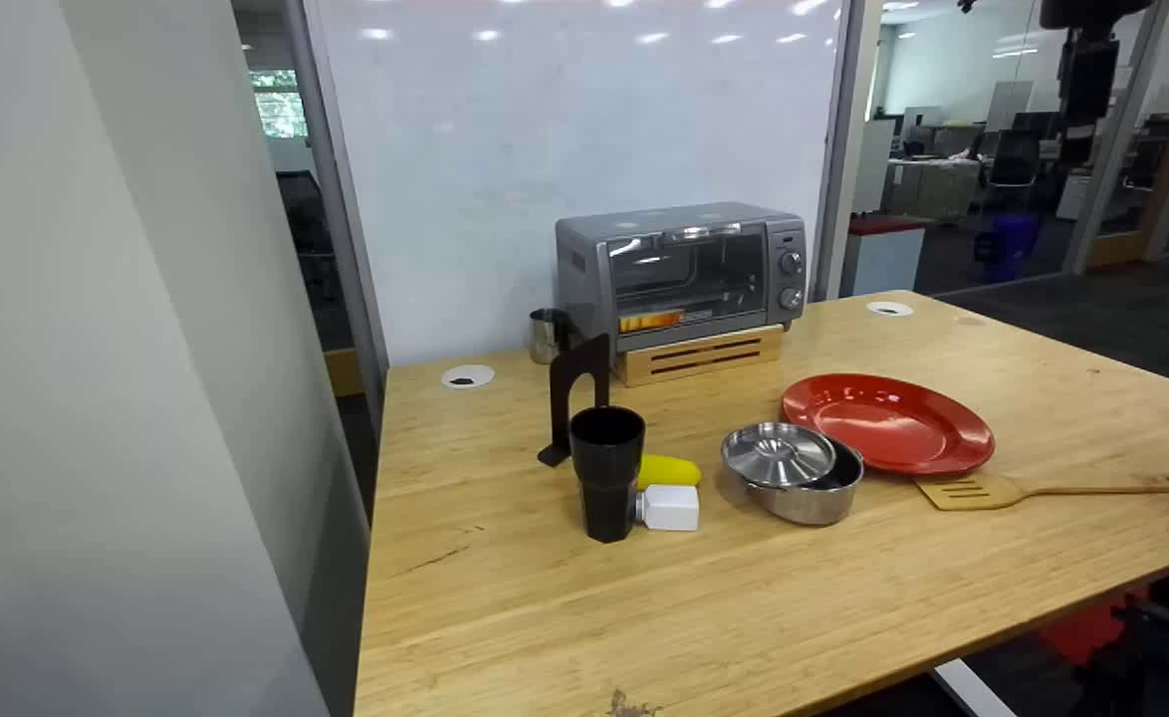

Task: Put the corn on the red plate

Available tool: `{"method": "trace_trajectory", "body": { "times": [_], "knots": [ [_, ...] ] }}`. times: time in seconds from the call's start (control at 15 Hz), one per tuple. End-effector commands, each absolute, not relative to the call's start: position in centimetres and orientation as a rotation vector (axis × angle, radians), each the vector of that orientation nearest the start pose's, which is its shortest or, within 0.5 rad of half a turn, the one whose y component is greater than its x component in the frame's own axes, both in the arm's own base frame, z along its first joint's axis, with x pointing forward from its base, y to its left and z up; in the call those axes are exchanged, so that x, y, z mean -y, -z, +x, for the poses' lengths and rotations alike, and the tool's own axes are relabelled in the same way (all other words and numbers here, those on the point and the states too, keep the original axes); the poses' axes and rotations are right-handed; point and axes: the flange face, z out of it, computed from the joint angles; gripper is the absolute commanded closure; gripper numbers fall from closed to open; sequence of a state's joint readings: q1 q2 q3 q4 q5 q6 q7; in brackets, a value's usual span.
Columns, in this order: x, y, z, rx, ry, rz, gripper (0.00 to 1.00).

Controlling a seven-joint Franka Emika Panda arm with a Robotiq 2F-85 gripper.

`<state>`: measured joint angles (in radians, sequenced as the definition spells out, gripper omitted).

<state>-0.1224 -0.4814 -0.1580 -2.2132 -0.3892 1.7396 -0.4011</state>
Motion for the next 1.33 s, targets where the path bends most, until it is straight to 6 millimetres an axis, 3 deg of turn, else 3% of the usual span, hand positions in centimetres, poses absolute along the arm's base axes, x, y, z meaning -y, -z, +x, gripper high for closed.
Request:
{"method": "trace_trajectory", "body": {
  "times": [0.0,0.4,0.53,0.73,0.93,1.07,1.2,1.27],
  "knots": [
    [15.6,-56.7,38.3,0.348,-0.169,-3.415,0.0],
    [15.6,-56.7,38.3,0.348,-0.169,-3.415,0.0],
    [16.7,-56.1,39.8,0.384,-0.165,-3.444,0.0],
    [19.5,-54.1,45.3,0.413,-0.045,-3.435,0.0],
    [19.3,-52.5,51.1,0.615,0.123,-3.344,0.0],
    [17.3,-50.9,55.3,0.777,0.175,-3.244,0.0],
    [15.3,-49.6,57.8,0.934,0.181,-3.141,0.0],
    [13.3,-48.8,59.1,1.008,0.17,-3.086,0.0]
  ]
}}
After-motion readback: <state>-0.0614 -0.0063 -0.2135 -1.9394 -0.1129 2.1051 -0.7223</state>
